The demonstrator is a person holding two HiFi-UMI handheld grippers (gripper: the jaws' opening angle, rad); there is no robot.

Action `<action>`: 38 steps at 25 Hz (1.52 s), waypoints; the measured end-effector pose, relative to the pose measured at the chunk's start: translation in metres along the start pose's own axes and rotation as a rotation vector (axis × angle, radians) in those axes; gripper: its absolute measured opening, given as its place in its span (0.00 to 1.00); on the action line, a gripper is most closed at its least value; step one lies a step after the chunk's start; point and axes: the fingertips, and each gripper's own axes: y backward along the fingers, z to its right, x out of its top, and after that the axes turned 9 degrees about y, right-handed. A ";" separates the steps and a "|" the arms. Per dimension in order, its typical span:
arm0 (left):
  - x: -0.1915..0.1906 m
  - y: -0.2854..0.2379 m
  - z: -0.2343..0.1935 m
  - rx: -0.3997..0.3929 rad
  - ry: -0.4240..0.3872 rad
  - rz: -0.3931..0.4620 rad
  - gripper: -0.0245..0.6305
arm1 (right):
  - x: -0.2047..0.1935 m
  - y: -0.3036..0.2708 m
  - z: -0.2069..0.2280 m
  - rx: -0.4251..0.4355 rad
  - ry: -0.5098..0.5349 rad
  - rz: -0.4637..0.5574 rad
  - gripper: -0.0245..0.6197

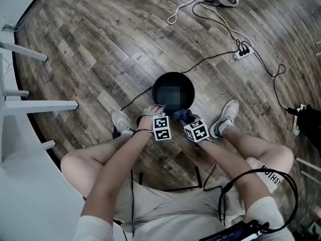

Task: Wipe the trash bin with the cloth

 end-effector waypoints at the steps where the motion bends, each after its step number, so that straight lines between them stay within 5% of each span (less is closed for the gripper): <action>1: 0.000 -0.001 -0.002 0.010 -0.012 0.000 0.24 | -0.001 -0.003 0.001 -0.001 0.009 -0.003 0.16; 30: 0.010 0.011 -0.003 -0.089 -0.014 0.133 0.17 | -0.089 -0.129 0.031 -0.022 0.132 -0.166 0.16; 38: 0.009 0.008 -0.003 -0.068 -0.016 0.141 0.17 | -0.104 -0.146 0.041 -0.028 0.059 -0.189 0.16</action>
